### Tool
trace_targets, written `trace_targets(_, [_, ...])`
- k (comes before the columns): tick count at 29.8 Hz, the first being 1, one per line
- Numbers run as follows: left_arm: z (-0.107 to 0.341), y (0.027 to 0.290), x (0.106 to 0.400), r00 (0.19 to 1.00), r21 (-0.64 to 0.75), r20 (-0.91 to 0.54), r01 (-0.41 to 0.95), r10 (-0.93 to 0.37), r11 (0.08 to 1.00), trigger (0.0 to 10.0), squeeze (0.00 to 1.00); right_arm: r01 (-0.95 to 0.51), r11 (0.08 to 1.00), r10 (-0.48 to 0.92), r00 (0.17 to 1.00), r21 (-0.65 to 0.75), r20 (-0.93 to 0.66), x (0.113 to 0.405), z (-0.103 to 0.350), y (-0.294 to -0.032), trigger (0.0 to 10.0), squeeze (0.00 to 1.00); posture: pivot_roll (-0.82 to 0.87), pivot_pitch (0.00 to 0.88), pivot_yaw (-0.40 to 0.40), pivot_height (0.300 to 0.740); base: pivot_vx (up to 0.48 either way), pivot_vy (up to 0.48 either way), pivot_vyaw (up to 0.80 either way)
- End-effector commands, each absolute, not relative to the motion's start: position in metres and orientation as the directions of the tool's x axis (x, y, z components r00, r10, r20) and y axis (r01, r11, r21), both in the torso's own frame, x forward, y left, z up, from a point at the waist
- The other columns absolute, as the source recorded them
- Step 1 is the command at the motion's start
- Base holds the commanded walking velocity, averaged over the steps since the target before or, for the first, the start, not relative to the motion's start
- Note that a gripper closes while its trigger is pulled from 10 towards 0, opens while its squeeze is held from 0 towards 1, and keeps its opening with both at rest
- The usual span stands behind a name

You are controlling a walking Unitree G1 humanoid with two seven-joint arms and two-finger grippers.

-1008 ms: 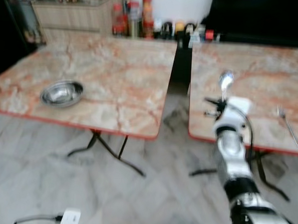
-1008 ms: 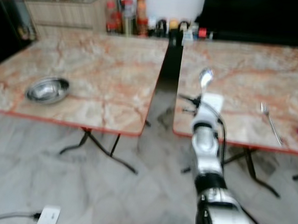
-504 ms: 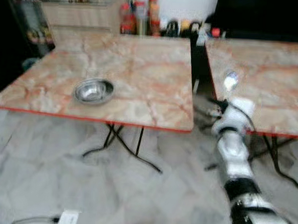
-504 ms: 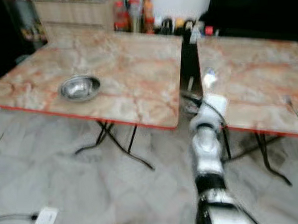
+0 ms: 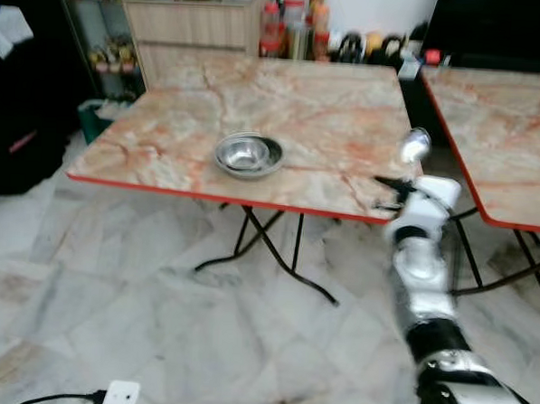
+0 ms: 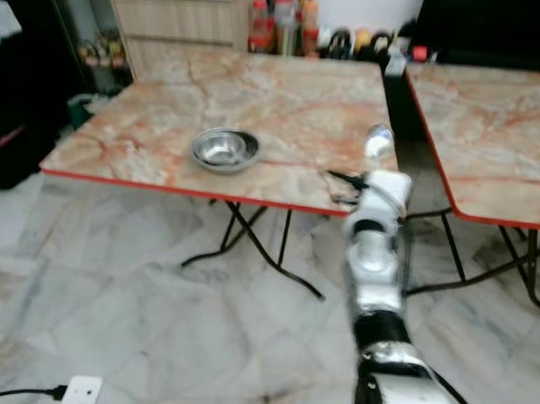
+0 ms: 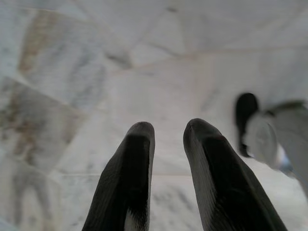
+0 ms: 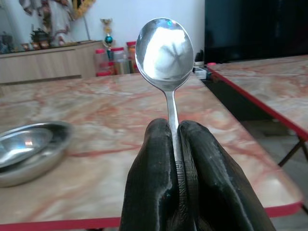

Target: Setting the table

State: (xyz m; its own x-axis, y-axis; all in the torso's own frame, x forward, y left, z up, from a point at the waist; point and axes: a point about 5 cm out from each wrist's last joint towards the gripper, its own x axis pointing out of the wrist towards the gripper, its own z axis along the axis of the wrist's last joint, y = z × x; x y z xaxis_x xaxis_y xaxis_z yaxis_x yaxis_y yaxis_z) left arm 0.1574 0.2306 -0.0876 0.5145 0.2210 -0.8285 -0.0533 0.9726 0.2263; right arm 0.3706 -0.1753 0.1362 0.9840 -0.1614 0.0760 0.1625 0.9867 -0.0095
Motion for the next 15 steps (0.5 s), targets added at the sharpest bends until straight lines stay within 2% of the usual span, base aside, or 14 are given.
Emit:
trace_targets(1, [-0.0898, 0.2260, 0.1552, 0.504, 0.211, -0.837, -0.065, 0.215, 0.975, 10.0, 0.00, 0.195, 0.981, -0.193, 0.977, -0.008, 0.087, 0.3710, 0.1412, -0.1869, 10.0, 0.00, 0.05, 0.000, 0.039, 0.740, 0.000, 0.476, 0.00])
trace_targets(8, [-0.0888, 0.2271, 0.1569, 0.509, 0.218, -0.831, -0.072, 0.224, 0.973, 10.0, 0.00, 0.199, 0.980, -0.198, 0.977, -0.004, 0.084, 0.3717, 0.1414, -0.1861, 10.0, 0.00, 0.06, 0.000, 0.039, 0.740, 0.000, 0.477, 0.00])
trace_targets(15, [-0.0867, 0.2278, 0.1599, 0.538, 0.211, -0.814, -0.077, 0.218, 0.975, 10.0, 0.00, 0.193, 0.981, -0.193, 0.978, -0.003, 0.082, 0.3714, 0.1406, -0.1847, 10.0, 0.00, 0.05, 0.000, 0.041, 0.740, 0.000, 0.000, 0.00])
